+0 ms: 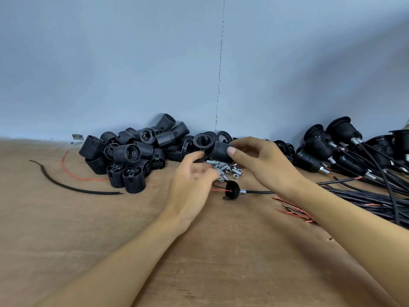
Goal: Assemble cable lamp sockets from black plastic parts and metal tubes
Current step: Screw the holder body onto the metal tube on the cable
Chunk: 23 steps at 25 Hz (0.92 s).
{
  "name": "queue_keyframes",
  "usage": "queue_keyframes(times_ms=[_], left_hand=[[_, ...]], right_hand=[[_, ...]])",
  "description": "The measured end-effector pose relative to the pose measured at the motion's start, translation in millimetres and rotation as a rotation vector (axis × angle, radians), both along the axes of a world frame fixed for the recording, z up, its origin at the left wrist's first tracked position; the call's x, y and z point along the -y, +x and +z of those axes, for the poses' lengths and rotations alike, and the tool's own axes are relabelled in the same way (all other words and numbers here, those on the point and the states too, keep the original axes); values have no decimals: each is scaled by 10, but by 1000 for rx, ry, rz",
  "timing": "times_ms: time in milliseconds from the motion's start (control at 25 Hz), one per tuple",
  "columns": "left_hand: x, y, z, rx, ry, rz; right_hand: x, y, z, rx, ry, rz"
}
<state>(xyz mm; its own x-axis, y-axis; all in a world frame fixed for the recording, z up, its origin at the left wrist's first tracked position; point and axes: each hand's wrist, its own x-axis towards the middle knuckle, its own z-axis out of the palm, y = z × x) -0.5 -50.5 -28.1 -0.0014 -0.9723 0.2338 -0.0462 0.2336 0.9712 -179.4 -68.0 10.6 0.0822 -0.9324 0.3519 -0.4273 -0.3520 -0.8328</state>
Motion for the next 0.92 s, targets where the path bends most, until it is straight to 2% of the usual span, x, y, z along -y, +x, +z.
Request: queue_keyframes(times_ms=[80, 240, 320, 440, 680, 800, 920], left_hand=[[-20, 7, 20, -75, -49, -49], [-15, 14, -1, -14, -78, 32], [12, 22, -14, -73, -61, 94], [40, 32, 0, -188, -22, 145], [47, 61, 19, -370, 46, 125], [19, 52, 48, -320, 60, 69], [-21, 36, 56, -104, 58, -18]], right_hand=[[-93, 21, -20, -20, -6, 57], [-173, 56, -112, -136, 41, 80], [-207, 28, -146, -326, 77, 99], [-243, -3, -166, -648, -59, 98], [-216, 15, -111, -746, -74, 92], [-190, -44, 13, -752, -123, 86], [-161, -147, 165, -832, -234, 49]])
